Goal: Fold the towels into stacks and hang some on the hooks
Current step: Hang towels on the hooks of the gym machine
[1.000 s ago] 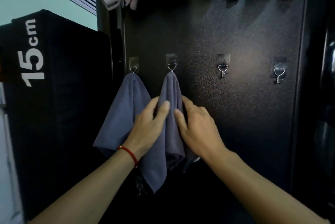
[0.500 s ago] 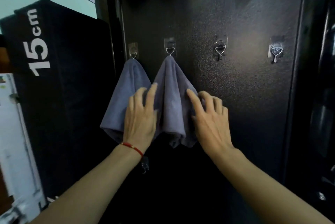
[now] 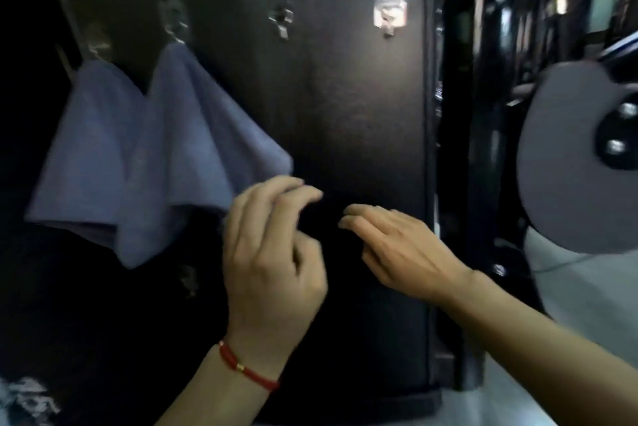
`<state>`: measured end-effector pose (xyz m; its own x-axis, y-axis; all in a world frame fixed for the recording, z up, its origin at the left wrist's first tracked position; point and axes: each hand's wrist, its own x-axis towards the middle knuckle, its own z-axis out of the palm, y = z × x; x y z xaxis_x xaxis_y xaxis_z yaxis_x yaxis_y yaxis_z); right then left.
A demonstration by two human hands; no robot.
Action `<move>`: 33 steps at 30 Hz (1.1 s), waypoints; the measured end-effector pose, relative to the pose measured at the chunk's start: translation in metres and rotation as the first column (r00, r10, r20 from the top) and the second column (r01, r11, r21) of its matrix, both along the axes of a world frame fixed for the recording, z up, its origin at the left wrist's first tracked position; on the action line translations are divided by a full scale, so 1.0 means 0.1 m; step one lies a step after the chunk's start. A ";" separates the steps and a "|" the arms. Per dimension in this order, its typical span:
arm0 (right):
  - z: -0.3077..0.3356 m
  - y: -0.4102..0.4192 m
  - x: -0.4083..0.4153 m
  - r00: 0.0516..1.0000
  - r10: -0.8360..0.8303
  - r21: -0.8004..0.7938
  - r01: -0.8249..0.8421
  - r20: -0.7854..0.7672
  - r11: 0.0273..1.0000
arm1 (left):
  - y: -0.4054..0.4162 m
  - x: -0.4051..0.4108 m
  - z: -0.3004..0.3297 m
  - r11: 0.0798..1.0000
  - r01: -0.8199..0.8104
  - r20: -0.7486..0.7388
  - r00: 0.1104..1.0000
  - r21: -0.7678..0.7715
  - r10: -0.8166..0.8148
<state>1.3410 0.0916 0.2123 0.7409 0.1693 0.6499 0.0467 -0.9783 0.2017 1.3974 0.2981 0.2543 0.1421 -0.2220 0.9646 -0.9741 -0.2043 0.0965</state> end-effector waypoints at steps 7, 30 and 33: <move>-0.87 -1.21 -1.39 0.953 -0.210 0.021 0.219 -0.217 0.975 | -1.37 -0.60 -0.67 0.888 0.304 -0.392 0.907 0.346 -0.158; -3.22 -2.92 -2.82 0.222 -0.318 0.000 0.820 -0.921 0.572 | -2.31 -0.86 -2.32 0.300 0.577 -0.644 0.732 0.760 0.222; -3.09 -2.89 -2.84 0.216 -0.318 0.005 0.834 -0.923 0.552 | -2.26 -0.81 -2.28 0.301 0.582 -0.648 0.732 0.755 0.211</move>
<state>1.0567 -0.1976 -0.0969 0.6314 -0.6432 -0.4331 -0.7033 -0.7102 0.0293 1.3166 0.0719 0.0264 0.3165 -0.9341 -0.1652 -0.7978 -0.3563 0.4863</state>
